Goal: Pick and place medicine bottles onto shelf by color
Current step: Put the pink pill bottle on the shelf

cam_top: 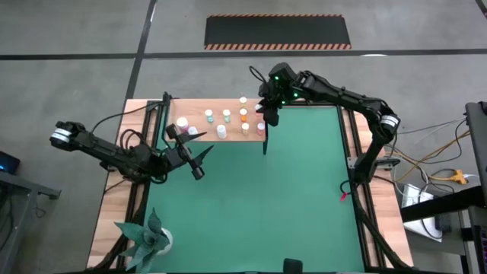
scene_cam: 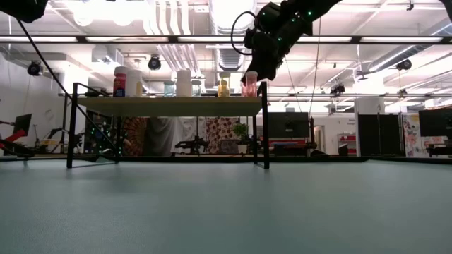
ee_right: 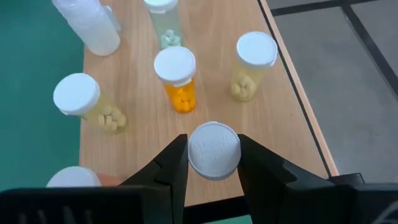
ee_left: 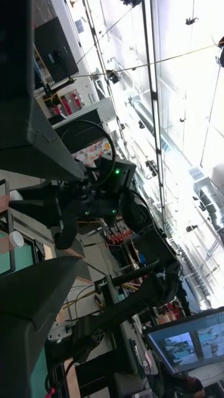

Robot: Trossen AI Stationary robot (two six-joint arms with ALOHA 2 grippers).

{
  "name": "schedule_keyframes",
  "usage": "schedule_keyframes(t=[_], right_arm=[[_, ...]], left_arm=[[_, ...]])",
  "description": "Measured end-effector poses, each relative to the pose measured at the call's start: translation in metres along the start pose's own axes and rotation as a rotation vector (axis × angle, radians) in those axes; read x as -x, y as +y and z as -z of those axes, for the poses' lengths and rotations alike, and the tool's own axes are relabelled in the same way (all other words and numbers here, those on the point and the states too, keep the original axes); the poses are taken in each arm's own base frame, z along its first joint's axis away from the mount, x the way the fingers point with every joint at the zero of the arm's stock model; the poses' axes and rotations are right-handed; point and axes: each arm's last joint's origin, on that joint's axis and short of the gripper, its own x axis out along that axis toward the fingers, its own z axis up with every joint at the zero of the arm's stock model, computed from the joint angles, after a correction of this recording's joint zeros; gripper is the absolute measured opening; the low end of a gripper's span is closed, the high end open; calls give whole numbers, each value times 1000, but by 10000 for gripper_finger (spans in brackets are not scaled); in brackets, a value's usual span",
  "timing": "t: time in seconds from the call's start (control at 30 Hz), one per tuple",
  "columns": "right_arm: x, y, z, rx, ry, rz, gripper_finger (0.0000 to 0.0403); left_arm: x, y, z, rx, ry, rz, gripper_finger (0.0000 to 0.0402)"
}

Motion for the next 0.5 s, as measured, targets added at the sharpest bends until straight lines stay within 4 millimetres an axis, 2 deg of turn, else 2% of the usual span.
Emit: schedule_keyframes(t=[0.5], right_arm=[[-5,0,6,-12,9,-3,119]], left_arm=[[0,0,0,0,0,0,194]])
